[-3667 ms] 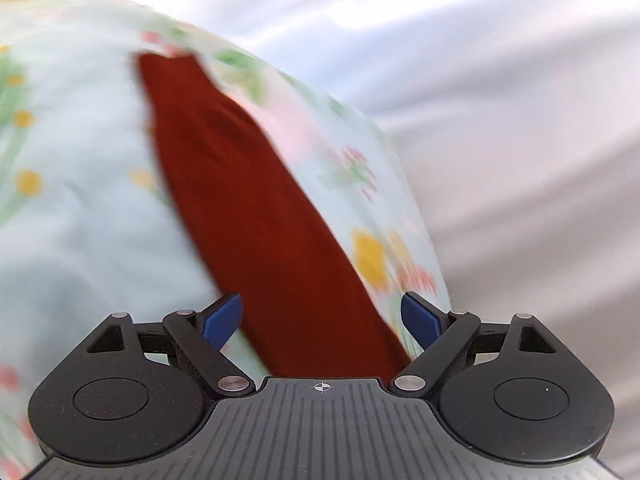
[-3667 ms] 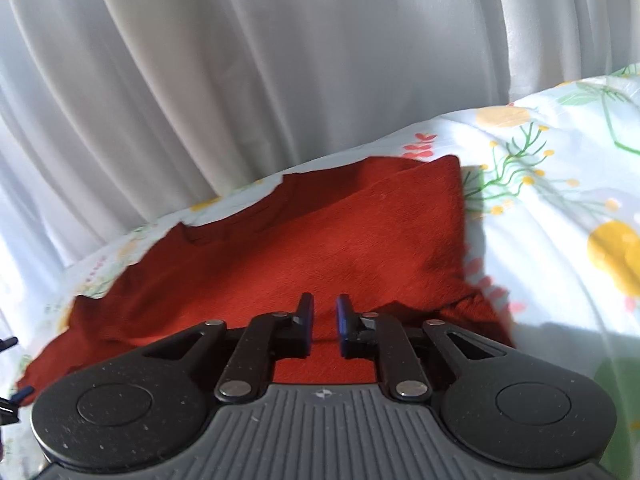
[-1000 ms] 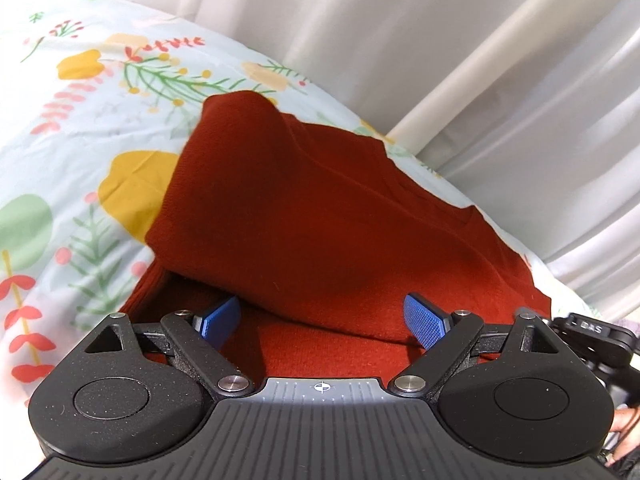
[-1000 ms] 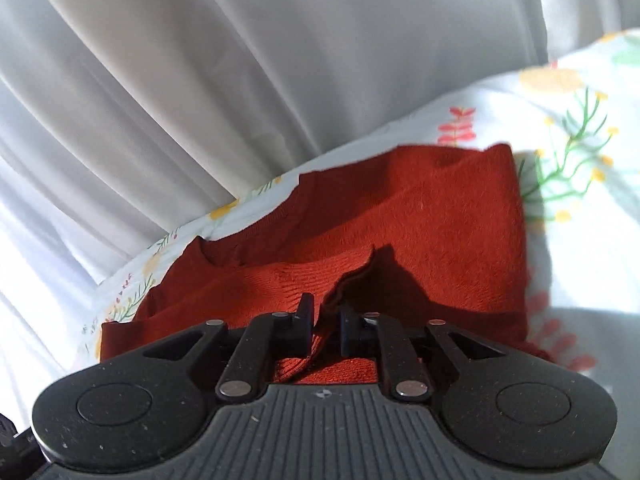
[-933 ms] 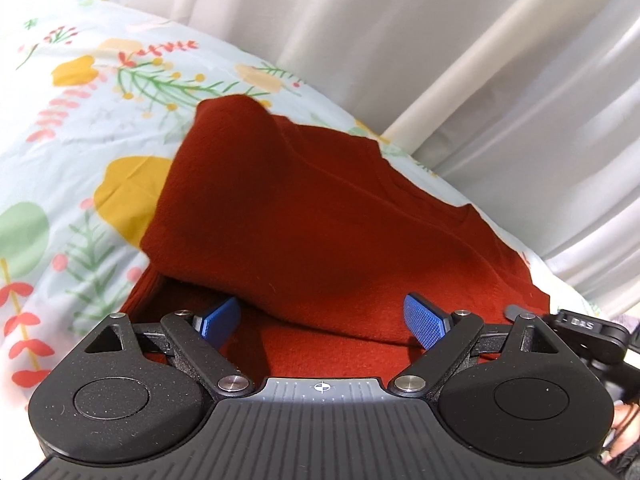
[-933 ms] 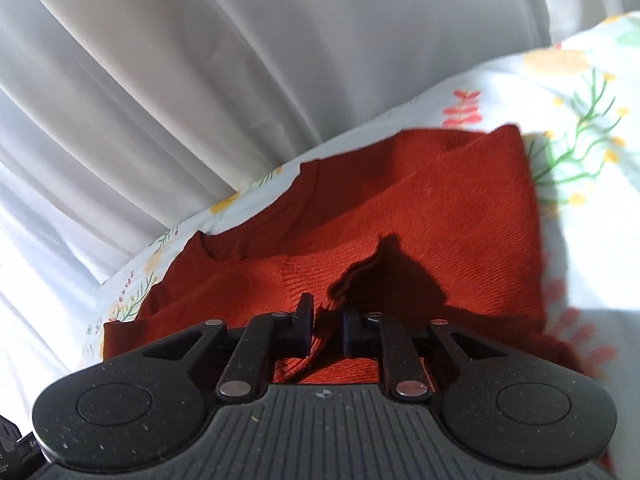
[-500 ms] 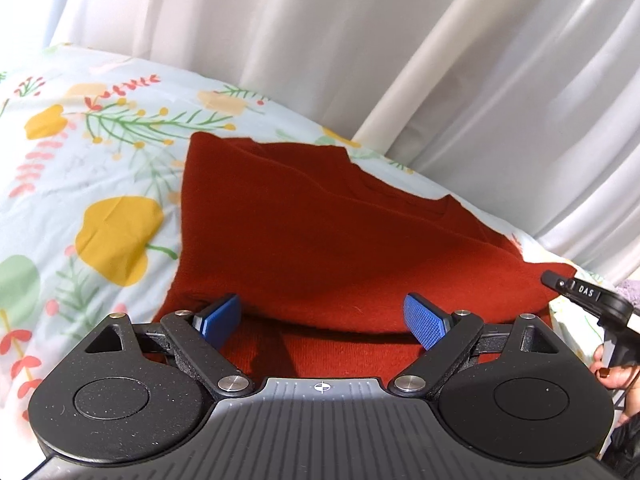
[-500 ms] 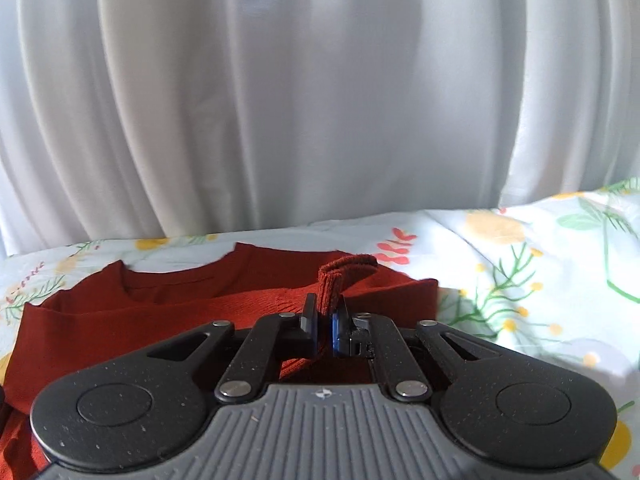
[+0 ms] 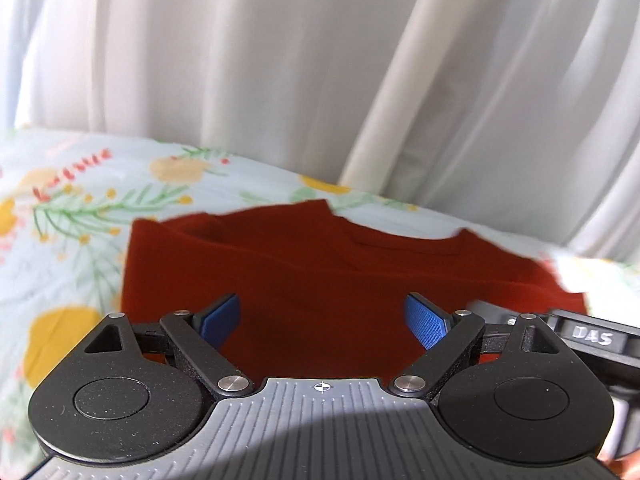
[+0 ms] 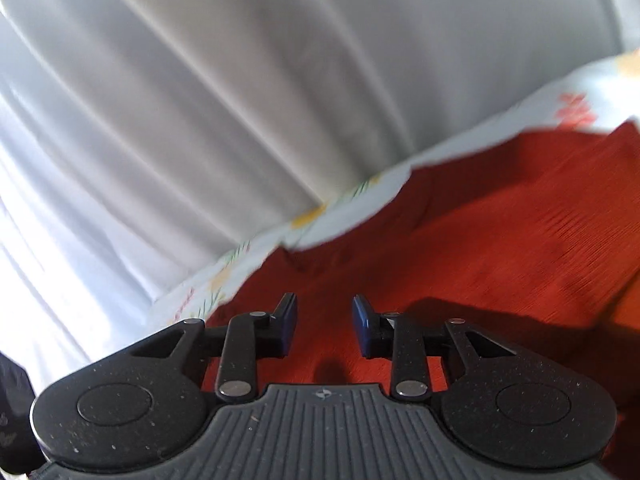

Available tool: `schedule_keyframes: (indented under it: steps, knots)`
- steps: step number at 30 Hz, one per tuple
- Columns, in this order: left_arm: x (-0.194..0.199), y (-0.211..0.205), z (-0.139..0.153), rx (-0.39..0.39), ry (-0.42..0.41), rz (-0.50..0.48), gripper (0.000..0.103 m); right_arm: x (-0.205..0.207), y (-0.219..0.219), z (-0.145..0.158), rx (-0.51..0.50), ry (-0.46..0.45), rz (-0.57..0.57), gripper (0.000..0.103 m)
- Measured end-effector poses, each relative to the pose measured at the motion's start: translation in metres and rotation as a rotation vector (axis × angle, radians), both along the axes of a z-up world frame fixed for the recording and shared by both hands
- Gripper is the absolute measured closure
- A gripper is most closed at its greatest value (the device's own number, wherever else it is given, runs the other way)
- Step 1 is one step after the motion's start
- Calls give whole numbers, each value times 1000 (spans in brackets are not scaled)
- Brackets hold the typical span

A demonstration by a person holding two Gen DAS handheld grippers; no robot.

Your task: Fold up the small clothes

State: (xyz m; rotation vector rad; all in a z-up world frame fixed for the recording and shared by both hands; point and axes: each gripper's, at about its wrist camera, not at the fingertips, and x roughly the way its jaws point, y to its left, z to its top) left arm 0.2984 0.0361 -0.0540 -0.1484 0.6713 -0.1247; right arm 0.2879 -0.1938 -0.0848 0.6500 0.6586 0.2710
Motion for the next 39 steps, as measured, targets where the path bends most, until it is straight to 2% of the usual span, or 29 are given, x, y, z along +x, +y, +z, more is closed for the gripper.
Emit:
schedule_keyframes:
  steps: [1, 2, 3, 5, 7, 8, 10, 12, 13, 14, 17, 19, 22, 26, 30, 33, 36, 39]
  knots:
    - [5, 2, -5, 24, 9, 23, 10, 4, 2, -4, -31, 11, -15, 74]
    - [10, 6, -10, 41, 28, 56, 10, 6, -2, -8, -71, 13, -47, 82]
    - [13, 12, -14, 43, 40, 87, 10, 7, -11, -9, -116, -8, -91, 84]
    - [15, 21, -19, 56, 24, 120, 9, 9, -34, -6, -258, -23, -214, 96]
    - [17, 28, -22, 72, 40, 138, 8, 10, -61, -4, -374, -11, -323, 103]
    - [15, 30, -20, 66, 38, 136, 8, 9, -73, -3, -366, -6, -332, 103]
    - [8, 34, -15, 32, 54, 121, 8, 5, -78, 1, -351, 12, -319, 103]
    - [-2, 35, -10, -1, 49, 87, 8, -6, -68, 10, -334, 20, -276, 92]
    - [-6, 34, -9, -6, 47, 73, 8, -13, -60, 13, -302, 4, -232, 83]
    - [-7, 32, -10, -1, 53, 61, 8, -23, -54, 17, -295, 1, -194, 81]
    - [-8, 21, -17, 90, 58, 33, 7, -38, -30, 14, -431, 71, -122, 81]
    - [-7, 13, -19, 151, 64, 8, 6, -43, -19, 11, -558, 48, -74, 81]
    - [-7, 11, -18, 158, 83, 9, 6, -44, -9, 16, -692, 58, -18, 81]
    - [-9, 7, -17, 187, 106, 8, 6, -46, -8, 17, -757, 69, 0, 81]
    - [-6, 4, -17, 207, 122, 16, 4, -50, 0, 12, -879, 16, 50, 80]
    - [-6, 3, -15, 219, 145, 23, 4, -49, 4, 11, -936, 6, 59, 72]
    - [-10, 2, -11, 243, 163, 10, 5, -48, 6, 15, -978, 27, 83, 72]
    - [-24, 6, -5, 252, 178, 1, 6, -55, 2, 24, -982, 96, 63, 71]
